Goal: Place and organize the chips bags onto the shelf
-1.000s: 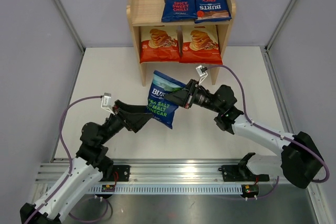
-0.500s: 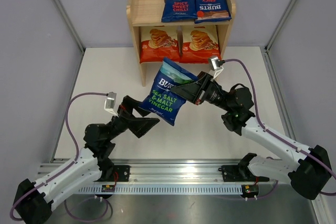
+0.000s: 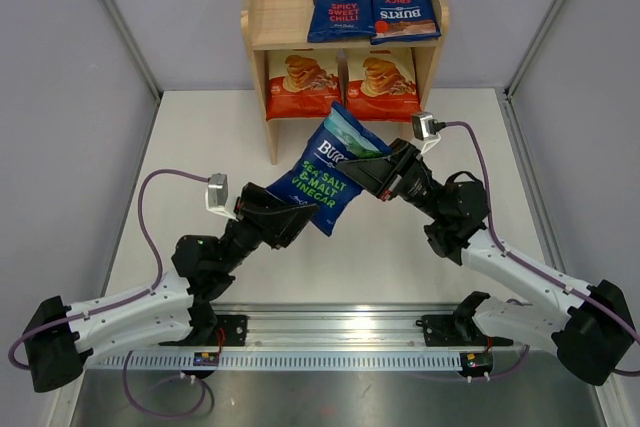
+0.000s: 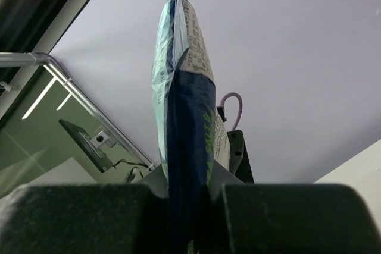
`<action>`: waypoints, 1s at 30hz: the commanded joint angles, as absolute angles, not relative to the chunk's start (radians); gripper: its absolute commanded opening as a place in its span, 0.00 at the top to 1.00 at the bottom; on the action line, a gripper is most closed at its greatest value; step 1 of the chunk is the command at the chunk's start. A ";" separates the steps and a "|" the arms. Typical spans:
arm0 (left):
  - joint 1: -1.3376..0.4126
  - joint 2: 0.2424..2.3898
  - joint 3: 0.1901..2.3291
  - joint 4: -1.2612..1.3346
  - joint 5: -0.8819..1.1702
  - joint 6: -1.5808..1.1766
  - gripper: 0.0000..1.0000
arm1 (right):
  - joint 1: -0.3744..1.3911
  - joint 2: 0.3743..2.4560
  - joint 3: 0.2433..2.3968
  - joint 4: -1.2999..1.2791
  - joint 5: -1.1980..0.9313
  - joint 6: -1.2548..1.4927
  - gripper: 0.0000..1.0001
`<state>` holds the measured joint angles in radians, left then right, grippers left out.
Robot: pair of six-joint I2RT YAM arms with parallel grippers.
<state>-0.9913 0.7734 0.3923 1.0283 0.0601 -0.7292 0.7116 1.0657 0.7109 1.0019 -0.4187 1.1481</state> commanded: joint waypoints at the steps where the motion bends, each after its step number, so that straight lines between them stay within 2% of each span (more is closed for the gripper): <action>1: -1.002 0.772 0.399 1.138 -0.110 -0.701 0.53 | 0.707 1.019 0.701 1.060 -0.383 1.140 0.88; 4: -1.002 0.781 0.400 1.141 -0.130 -0.704 0.65 | 0.707 1.011 0.703 1.042 -0.388 1.132 0.88; 5: -1.002 0.782 0.403 1.135 -0.124 -0.701 0.79 | 0.707 1.009 0.703 1.037 -0.391 1.132 0.87; 6: -1.002 0.785 0.410 1.126 -0.123 -0.703 0.85 | 0.707 1.008 0.709 1.028 -0.391 1.126 0.85; 7: -1.002 0.784 0.422 1.114 -0.120 -0.701 0.89 | 0.707 0.994 0.710 1.017 -0.391 1.115 0.72; 9: -1.002 0.775 0.436 1.062 -0.123 -0.701 0.97 | 0.707 0.971 0.725 0.928 -0.368 1.065 0.58; 10: -1.000 0.769 0.448 1.042 -0.127 -0.701 0.99 | 0.706 0.941 0.741 0.867 -0.359 1.033 0.41; 11: -1.002 0.747 0.456 0.998 -0.139 -0.698 1.00 | 0.706 0.919 0.758 0.715 -0.324 0.996 0.31; 12: -1.000 0.736 0.462 0.965 -0.149 -0.699 1.00 | 0.706 0.901 0.790 0.646 -0.301 0.911 0.15; 13: -1.002 0.726 0.472 0.933 -0.161 -0.698 1.00 | 0.706 0.861 0.805 0.577 -0.270 0.876 0.06; 14: -1.002 0.704 0.498 0.863 -0.187 -0.693 1.00 | 0.706 0.842 0.822 0.425 -0.185 0.846 0.00; 20: -1.000 0.683 0.667 0.542 -0.323 -0.664 1.00 | 0.706 0.767 0.983 -0.037 0.089 0.637 0.01; 26: -0.970 0.836 1.064 0.164 -0.539 -0.710 1.00 | 0.706 0.735 1.019 -0.166 0.155 0.611 0.01; 30: -0.824 0.957 1.261 0.015 -0.507 -0.892 1.00 | 0.706 0.695 0.999 -0.183 0.178 0.627 0.01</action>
